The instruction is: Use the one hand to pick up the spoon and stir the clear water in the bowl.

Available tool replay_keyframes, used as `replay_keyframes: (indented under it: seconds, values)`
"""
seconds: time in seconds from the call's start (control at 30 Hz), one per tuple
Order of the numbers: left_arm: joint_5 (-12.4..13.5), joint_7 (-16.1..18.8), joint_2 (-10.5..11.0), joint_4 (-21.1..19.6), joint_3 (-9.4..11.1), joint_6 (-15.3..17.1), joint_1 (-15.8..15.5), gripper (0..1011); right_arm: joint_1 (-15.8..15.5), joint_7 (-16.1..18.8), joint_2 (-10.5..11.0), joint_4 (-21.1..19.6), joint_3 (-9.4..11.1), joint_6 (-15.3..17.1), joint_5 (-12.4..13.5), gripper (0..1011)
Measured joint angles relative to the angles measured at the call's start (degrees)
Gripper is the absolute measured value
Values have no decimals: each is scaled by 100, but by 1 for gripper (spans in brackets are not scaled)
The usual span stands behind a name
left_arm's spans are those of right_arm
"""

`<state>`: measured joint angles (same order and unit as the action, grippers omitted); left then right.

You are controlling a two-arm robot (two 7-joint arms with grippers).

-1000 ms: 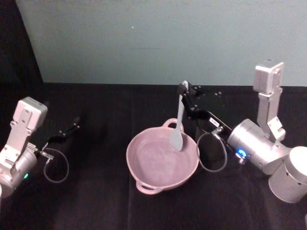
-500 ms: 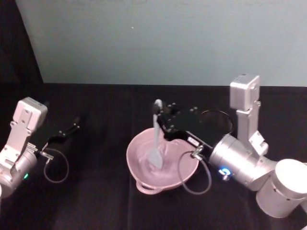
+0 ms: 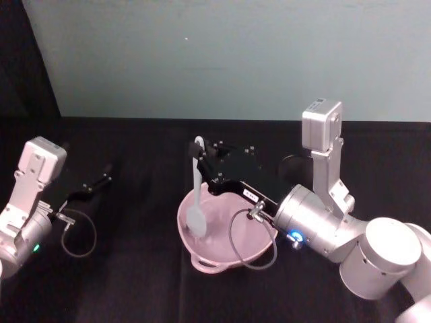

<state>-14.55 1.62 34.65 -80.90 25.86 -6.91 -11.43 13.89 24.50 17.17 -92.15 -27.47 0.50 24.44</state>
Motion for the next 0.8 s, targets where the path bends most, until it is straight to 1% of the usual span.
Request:
replay_keyframes:
  seconds: [0.07, 0.1, 0.23, 0.3, 0.4, 0.53, 0.57, 0.6, 0.67, 0.73, 0.77, 0.8]
  values:
    - [0, 0, 0, 0, 0, 1, 0, 1005, 62, -1, -42, 127, 9, -36, 7, 110]
    - [0, 0, 0, 0, 0, 0, 0, 1005, 130, -5, -88, 271, 29, -77, 22, 110]
    - [0, 0, 0, 0, 0, 0, 0, 1005, 294, -33, -189, 610, 101, -175, 36, 109]
    - [0, 0, 0, 0, 0, 0, 0, 1005, 333, -63, -210, 712, 141, -203, 38, 110]
    - [0, 0, 0, 0, 0, 0, 0, 1005, 363, -128, -214, 825, 254, -238, 54, 109]
    - [0, 0, 0, 0, 0, 0, 0, 1005, 279, -224, -106, 771, 455, -244, 96, 110]
    - [0, 0, 0, 0, 0, 0, 0, 1005, 279, -224, -106, 771, 455, -244, 96, 110]
    - [0, 0, 0, 0, -1, 0, 0, 1005, 233, -241, -51, 704, 513, -232, 104, 110]
    - [0, 0, 0, 0, 0, 0, 0, 1005, 168, -243, 45, 592, 565, -184, 108, 110]
    - [0, 0, 0, 0, 0, 0, 0, 1005, 115, -231, 133, 493, 573, -120, 91, 110]
    - [0, 0, 0, 0, 0, 0, 0, 1005, 115, -231, 133, 493, 573, -120, 91, 110]
    - [0, 0, 0, 0, 0, 0, 0, 1005, 78, -202, 198, 413, 561, -66, 70, 110]
